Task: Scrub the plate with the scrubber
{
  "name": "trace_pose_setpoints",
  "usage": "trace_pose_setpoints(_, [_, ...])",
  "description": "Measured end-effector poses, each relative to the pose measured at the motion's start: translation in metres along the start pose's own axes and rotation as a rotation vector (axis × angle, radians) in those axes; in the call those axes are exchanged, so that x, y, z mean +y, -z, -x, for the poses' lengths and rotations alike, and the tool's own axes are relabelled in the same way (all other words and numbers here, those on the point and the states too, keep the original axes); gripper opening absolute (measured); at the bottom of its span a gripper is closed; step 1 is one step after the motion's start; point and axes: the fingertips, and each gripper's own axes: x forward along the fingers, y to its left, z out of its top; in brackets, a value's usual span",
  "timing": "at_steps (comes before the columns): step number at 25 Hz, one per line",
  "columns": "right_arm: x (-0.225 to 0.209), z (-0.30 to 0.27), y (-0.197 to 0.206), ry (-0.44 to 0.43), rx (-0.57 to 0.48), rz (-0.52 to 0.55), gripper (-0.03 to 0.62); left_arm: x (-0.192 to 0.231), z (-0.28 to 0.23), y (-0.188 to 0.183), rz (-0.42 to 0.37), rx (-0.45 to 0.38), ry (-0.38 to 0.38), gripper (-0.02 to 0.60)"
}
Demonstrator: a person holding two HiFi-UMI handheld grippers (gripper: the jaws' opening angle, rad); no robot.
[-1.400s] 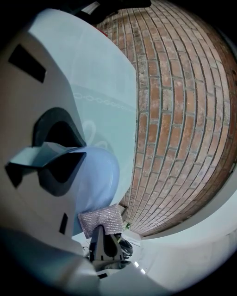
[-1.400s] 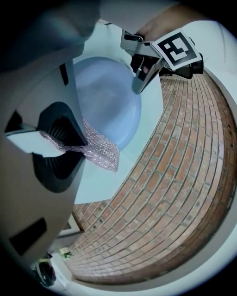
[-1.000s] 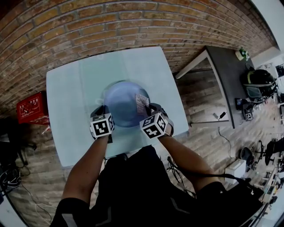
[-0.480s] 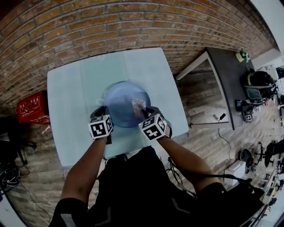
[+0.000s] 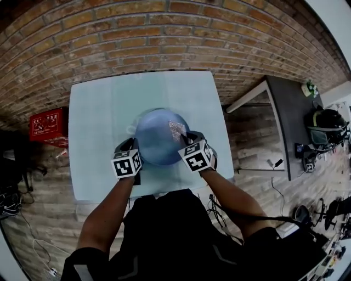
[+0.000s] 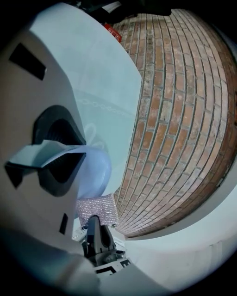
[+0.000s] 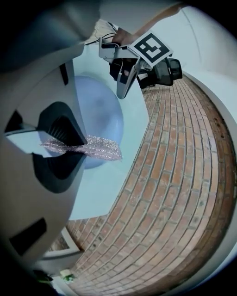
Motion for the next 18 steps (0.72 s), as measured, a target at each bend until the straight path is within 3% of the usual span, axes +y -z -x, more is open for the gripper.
trace_pose_setpoints(6, [-0.021,-0.013,-0.026,0.025,-0.045,0.204,0.06,0.0,0.009,0.005,0.047,-0.001,-0.043,0.066])
trace_pose_setpoints(18, [-0.024,-0.046,-0.068,-0.024,-0.132,0.409,0.06,-0.003,0.019,0.026,0.1,0.019,-0.15,0.101])
